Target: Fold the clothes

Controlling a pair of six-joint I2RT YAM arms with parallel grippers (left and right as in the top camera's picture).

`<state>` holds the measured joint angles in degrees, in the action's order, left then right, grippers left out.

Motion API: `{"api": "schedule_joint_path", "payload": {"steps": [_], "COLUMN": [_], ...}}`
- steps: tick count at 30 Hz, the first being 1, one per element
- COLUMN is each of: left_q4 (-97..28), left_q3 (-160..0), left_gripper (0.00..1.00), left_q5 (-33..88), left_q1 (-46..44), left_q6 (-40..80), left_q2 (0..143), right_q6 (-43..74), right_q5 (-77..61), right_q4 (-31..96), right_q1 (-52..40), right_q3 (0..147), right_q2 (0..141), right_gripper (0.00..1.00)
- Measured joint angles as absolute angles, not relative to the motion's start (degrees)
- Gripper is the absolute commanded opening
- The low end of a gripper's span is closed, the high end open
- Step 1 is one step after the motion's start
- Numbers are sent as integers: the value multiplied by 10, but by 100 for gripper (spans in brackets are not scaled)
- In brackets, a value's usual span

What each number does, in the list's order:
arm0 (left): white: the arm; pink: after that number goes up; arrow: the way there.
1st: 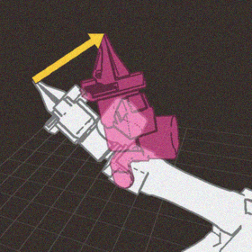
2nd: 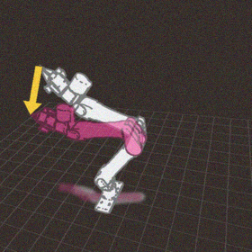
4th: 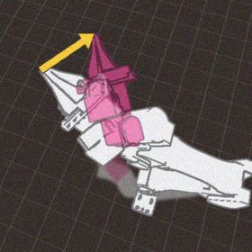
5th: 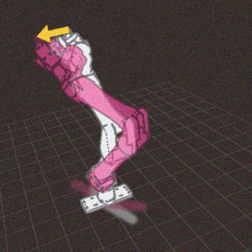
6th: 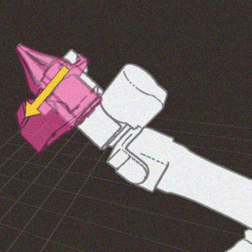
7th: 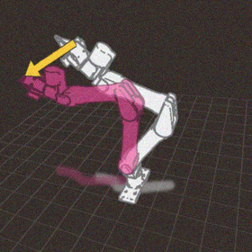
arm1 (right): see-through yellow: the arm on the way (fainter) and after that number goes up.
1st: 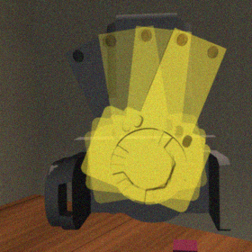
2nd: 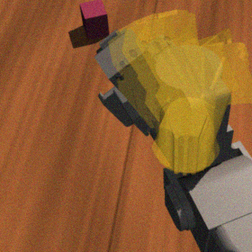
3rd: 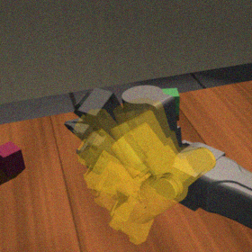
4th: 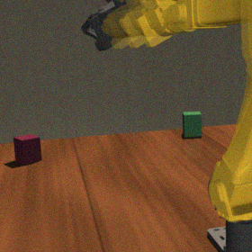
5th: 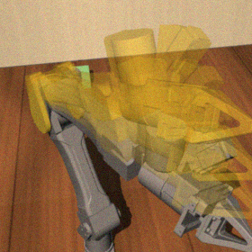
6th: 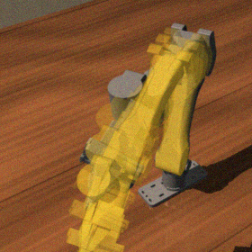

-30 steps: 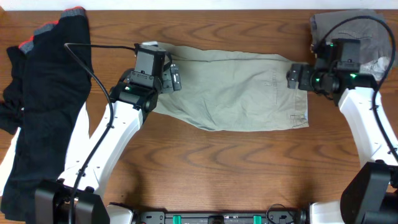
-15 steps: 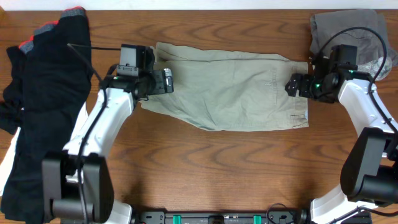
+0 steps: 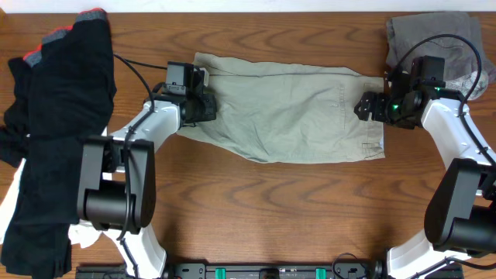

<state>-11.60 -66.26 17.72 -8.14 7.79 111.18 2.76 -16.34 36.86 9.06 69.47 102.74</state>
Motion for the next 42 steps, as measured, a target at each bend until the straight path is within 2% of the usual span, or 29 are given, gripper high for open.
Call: {"api": "schedule_joint_path", "payload": {"steps": [6, 18, 30, 34, 38, 42], "left_q4": [-110, -111, -111, -111, -118, -126], "left_q3": [-663, -665, -667, -667, -669, -673], "left_gripper": [6, 6, 6, 6, 6, 6], "left_q5": [141, 105, 107, 107, 105, 103], "left_q1": [-81, -56, -50, -50, -50, -50], "left_q6": [79, 82, 92, 92, 92, 92], "left_q2": [1112, 1132, 1134, 1134, 1134, 1135], "right_q6": [35, 65, 79, 83, 87, 95], "right_q5": [-162, -133, -59, -40, -30, -30], "right_q4": [359, 232, 210, 203, 191, 174], "right_q1": [91, 93, 93, 93, 93, 93], "right_q3": [686, 597, 589, 589, 588, 588], "right_q2": [1027, 1027, 1027, 1027, 1030, 1054], "right_gripper": [91, 88, 85, 80, 68, 64]}}
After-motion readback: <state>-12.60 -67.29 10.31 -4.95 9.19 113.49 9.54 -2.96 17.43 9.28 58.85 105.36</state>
